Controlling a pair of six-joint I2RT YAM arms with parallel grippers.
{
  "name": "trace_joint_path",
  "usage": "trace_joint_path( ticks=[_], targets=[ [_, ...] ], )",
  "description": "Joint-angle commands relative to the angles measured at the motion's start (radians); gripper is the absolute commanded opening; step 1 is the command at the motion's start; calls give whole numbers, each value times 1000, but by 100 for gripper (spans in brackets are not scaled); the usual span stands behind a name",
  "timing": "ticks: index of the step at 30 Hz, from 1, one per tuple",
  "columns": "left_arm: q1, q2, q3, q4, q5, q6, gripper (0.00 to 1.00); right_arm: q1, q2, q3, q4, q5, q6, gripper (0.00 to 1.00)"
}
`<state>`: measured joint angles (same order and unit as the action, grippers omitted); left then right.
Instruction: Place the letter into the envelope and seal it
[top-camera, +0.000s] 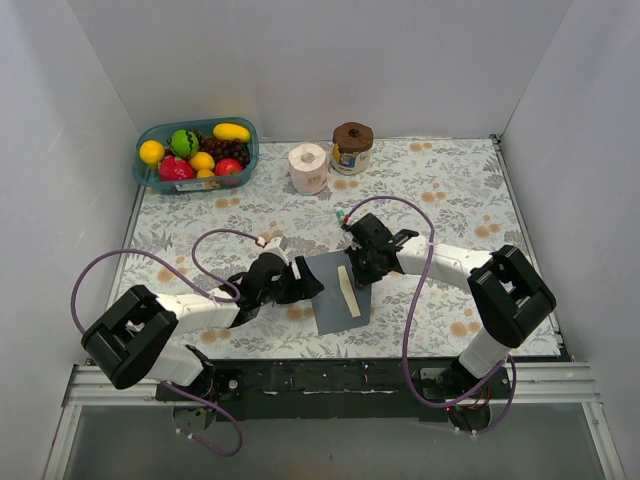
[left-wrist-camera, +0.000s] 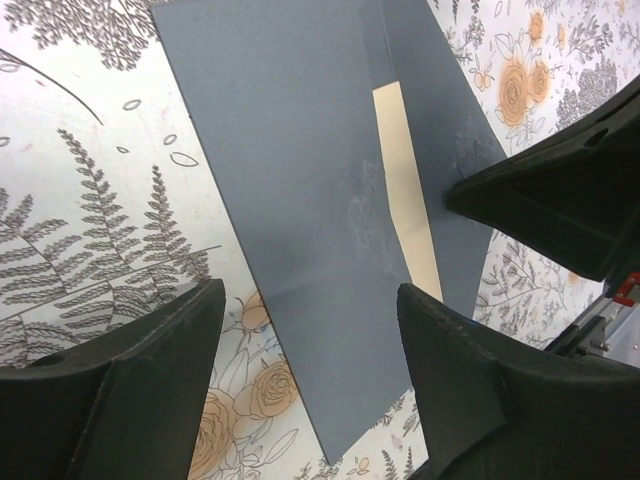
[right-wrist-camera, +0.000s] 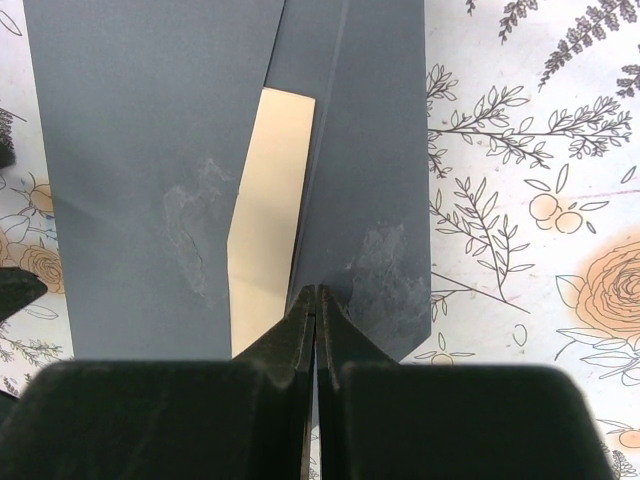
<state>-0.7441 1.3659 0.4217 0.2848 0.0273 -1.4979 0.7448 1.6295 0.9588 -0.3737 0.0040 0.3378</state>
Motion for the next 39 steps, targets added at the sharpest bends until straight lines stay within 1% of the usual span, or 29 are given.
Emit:
trace_joint_path(
  ticks=[1, 5, 6, 9, 26, 35, 39],
  targets=[
    [-23, -1, -31, -23, 31, -28, 69, 5, 4, -3, -17, 1, 4, 1],
    [-43, 5, -37, -10, 31, -41, 69, 5, 10, -5, -30, 2, 0, 1],
    [-50, 7, -37, -9, 31, -44, 69, 5, 10, -9, -30, -25, 1, 1],
    [-61, 15, -38, -9, 28, -50, 69, 4, 16, -14, -34, -33, 0, 1],
    [-75, 42, -26, 10, 25, -53, 69, 21, 29, -43, 2, -124, 10, 1],
    [-78, 50, -23, 11, 25, -51, 69, 27, 30, -45, 7, -131, 13, 1],
    [-78, 47, -23, 4, 19, -47, 69, 27, 23, -46, 7, -110, 12, 1]
  ],
)
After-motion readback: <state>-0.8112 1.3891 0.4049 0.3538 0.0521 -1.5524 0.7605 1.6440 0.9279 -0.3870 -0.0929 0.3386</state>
